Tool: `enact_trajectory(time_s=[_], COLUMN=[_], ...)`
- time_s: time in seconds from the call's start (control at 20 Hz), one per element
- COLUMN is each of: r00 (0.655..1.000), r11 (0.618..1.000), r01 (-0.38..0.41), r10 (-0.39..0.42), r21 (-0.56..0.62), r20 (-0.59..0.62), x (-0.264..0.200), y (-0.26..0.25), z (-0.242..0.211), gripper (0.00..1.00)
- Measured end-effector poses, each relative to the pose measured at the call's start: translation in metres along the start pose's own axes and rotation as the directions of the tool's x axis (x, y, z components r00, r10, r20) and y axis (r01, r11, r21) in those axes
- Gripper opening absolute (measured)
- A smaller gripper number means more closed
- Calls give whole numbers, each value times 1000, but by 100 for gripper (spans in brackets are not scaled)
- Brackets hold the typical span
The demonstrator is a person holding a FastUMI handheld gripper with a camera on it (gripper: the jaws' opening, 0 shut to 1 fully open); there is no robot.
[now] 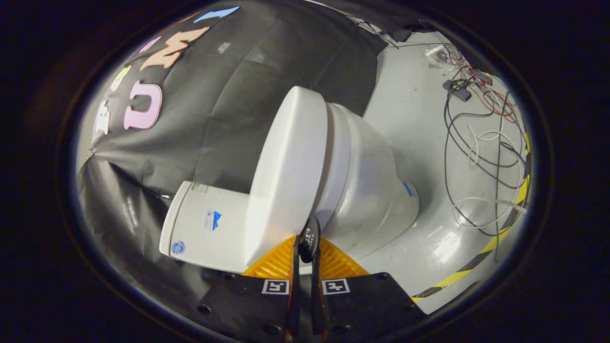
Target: Open the toilet lid.
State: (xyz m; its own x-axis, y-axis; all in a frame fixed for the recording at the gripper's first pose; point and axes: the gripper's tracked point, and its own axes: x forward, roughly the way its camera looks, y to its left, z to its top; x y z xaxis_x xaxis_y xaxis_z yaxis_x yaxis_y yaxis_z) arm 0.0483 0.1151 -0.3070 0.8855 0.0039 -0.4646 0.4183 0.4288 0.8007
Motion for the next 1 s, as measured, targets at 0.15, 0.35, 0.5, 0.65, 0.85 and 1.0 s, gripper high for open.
enact_trajectory(time_s=[0.15,0.35,0.5,0.65,0.85,1.0], r00=[998,998,996,993,993,993], r11=[998,991,992,988,989,992], r01=[9,27,73,104,92,87], r10=[-12,-35,-78,-110,-99,-93], r21=[63,134,102,113,116,91], r20=[56,59,46,51,59,70], x=[2,2,2,0,-6,-12], y=[0,5,4,11,30,46], z=[6,4,2,6,8,12], gripper=[1,1,1,1,1,1])
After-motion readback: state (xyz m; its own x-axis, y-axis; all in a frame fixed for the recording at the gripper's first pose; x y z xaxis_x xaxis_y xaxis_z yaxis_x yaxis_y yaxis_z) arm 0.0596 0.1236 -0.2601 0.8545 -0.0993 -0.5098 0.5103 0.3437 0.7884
